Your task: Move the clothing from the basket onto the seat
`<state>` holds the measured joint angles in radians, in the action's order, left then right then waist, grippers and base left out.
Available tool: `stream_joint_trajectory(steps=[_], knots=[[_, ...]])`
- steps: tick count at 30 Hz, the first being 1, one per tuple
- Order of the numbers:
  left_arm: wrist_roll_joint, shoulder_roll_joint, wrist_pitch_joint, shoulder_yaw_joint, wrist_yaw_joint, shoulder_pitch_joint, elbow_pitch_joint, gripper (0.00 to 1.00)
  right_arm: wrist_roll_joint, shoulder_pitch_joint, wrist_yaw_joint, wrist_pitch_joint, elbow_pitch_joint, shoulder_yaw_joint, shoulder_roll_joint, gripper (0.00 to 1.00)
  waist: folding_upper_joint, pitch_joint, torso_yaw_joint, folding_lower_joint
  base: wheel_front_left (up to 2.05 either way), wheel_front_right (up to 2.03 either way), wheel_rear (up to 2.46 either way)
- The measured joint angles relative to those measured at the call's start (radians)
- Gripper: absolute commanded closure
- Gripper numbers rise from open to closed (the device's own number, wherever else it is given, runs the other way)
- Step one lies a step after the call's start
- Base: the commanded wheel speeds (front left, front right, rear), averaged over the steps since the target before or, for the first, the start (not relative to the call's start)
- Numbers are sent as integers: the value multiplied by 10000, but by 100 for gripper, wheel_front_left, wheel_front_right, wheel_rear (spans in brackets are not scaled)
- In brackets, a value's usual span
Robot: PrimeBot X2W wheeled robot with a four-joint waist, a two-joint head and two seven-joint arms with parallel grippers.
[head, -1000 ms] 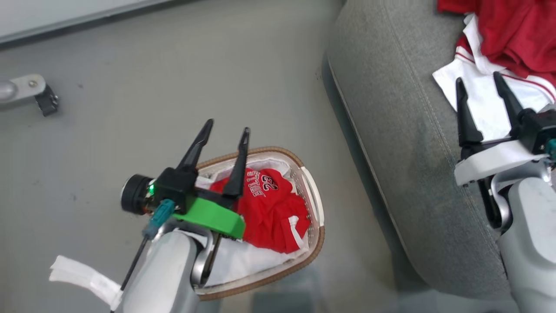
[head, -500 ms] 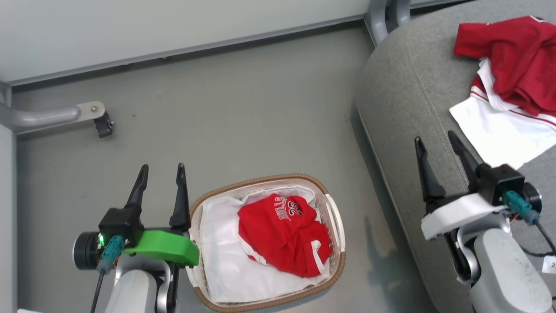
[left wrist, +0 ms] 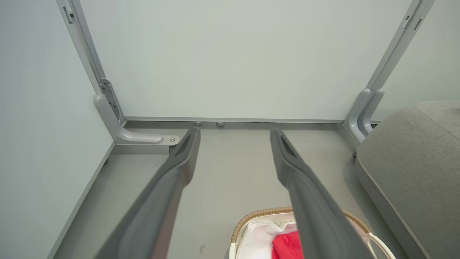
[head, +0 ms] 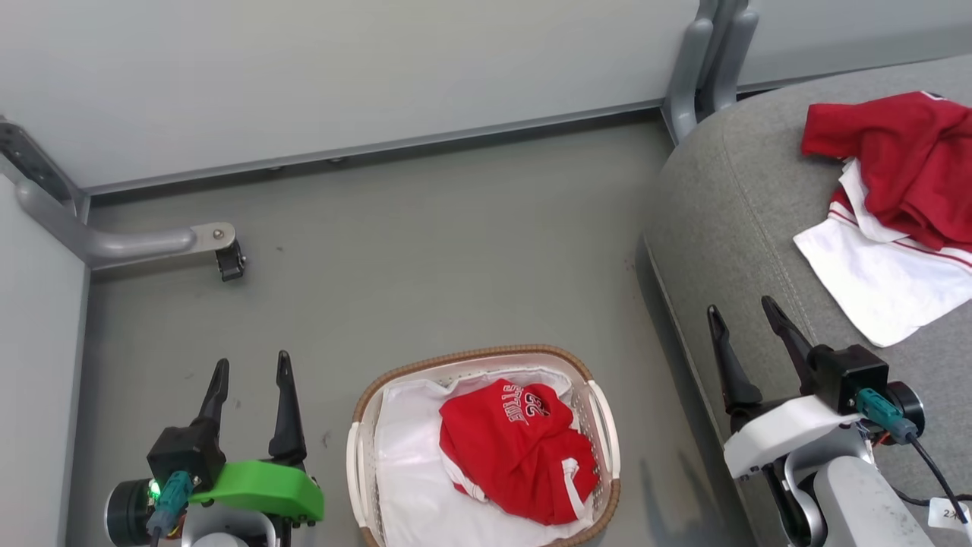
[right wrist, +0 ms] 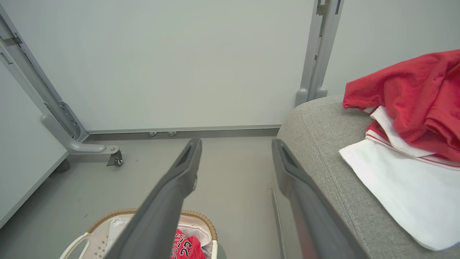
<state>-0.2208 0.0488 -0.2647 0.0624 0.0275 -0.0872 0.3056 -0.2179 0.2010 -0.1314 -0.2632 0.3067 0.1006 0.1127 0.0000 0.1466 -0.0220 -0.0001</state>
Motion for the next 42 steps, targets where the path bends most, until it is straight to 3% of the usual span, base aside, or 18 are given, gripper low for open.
stream_joint_trajectory(steps=[23, 33, 42], knots=[[-268, 0, 0, -117, 261, 1185, -6, 0, -167, -894, 0, 0, 290, 125, -182, 0, 0, -1036, -114, 0, 0, 0, 0], [-236, -2, 0, 717, 504, 665, 481, 0, -203, -225, 0, 0, 8, 541, -165, 0, 0, -381, -359, 0, 0, 0, 0], [-65, -6, -2, 1553, 529, -562, 1404, 0, -353, 927, 0, 0, -834, 924, -236, 0, 0, 616, -1067, 0, 0, 0, 0]])
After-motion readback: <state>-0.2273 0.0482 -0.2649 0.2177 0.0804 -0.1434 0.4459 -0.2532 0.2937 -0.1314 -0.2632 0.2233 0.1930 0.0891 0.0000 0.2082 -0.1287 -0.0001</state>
